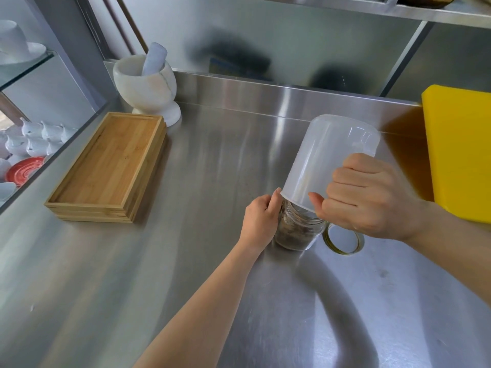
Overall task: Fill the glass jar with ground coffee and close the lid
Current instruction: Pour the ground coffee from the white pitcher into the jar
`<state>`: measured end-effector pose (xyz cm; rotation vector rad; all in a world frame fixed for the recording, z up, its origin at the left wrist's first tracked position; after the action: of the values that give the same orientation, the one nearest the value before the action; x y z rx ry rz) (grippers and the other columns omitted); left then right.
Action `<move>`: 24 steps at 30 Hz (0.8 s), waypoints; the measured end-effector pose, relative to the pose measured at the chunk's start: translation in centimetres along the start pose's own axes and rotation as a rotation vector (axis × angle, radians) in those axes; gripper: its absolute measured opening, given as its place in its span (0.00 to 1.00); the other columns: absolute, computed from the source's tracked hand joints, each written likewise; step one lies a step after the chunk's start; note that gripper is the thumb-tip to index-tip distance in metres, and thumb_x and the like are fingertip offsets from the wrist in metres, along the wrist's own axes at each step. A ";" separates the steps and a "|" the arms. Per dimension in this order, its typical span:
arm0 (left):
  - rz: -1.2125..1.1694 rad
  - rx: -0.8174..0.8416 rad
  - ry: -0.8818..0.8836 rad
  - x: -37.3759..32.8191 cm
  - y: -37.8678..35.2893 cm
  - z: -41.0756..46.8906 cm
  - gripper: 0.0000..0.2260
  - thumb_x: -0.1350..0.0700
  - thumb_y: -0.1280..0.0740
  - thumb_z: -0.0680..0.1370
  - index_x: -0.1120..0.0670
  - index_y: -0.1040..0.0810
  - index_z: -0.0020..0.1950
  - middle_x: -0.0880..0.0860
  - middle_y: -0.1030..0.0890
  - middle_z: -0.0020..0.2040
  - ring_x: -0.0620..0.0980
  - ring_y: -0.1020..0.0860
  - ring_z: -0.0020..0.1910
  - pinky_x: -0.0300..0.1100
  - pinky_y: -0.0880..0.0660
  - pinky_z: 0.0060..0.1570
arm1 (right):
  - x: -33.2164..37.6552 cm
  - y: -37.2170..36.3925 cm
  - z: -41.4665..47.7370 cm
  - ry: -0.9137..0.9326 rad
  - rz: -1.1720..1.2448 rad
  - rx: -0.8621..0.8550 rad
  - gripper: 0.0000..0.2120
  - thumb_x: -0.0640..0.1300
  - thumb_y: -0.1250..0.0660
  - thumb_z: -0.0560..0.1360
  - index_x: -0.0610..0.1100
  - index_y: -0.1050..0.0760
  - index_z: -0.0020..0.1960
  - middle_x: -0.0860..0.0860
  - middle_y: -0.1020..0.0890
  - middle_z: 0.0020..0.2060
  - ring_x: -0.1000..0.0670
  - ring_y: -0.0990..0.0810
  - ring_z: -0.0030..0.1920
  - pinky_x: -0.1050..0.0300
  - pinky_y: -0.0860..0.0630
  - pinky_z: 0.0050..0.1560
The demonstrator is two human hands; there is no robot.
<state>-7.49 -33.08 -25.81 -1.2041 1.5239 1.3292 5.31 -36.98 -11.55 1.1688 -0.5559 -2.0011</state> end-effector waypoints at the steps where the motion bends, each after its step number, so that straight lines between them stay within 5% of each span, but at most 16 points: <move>1: -0.007 0.002 0.001 0.1 0.0 0.0 0.18 0.50 0.42 0.79 0.56 0.40 0.32 0.51 0.39 0.28 0.48 0.42 0.29 0.44 0.44 0.31 | 0.1 0.0 0.0 0.004 0.004 -0.001 0.17 0.36 0.32 0.74 0.41 0.29 0.27 0.46 0.26 0.21 0.48 0.31 0.22 0.58 0.29 0.28; 9: -0.013 -0.001 -0.005 0.1 0.0 0.1 0.20 0.48 0.42 0.78 0.55 0.42 0.31 0.50 0.40 0.28 0.48 0.42 0.29 0.45 0.43 0.31 | -0.2 -0.1 -0.2 -0.066 0.004 -0.021 0.15 0.36 0.31 0.73 0.40 0.34 0.32 0.46 0.27 0.22 0.47 0.32 0.23 0.56 0.30 0.28; 14: -0.004 -0.004 0.009 0.3 -0.1 0.2 0.21 0.45 0.42 0.78 0.54 0.42 0.30 0.50 0.39 0.28 0.50 0.41 0.29 0.46 0.42 0.33 | -0.6 0.0 0.0 -0.167 0.024 -0.015 0.19 0.35 0.32 0.73 0.39 0.31 0.25 0.44 0.28 0.21 0.45 0.32 0.22 0.55 0.28 0.26; 24: 0.010 -0.013 0.010 0.6 -0.2 0.3 0.20 0.45 0.44 0.79 0.56 0.41 0.33 0.50 0.40 0.28 0.50 0.41 0.32 0.46 0.43 0.34 | -2.1 0.0 -2.4 -0.821 0.129 -0.169 0.25 0.36 0.37 0.75 0.33 0.37 0.21 0.40 0.34 0.18 0.44 0.37 0.24 0.53 0.38 0.32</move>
<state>-7.50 -32.91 -26.43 -1.2143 1.5325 1.3437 8.06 -35.30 -11.56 0.1581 -0.8065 -2.3115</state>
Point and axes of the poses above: each hand's wrist, its own z-axis towards the middle knuckle, its own y-axis out of the back of the hand, x = y × z, the point moved 4 cm from there along z, towards the middle knuckle
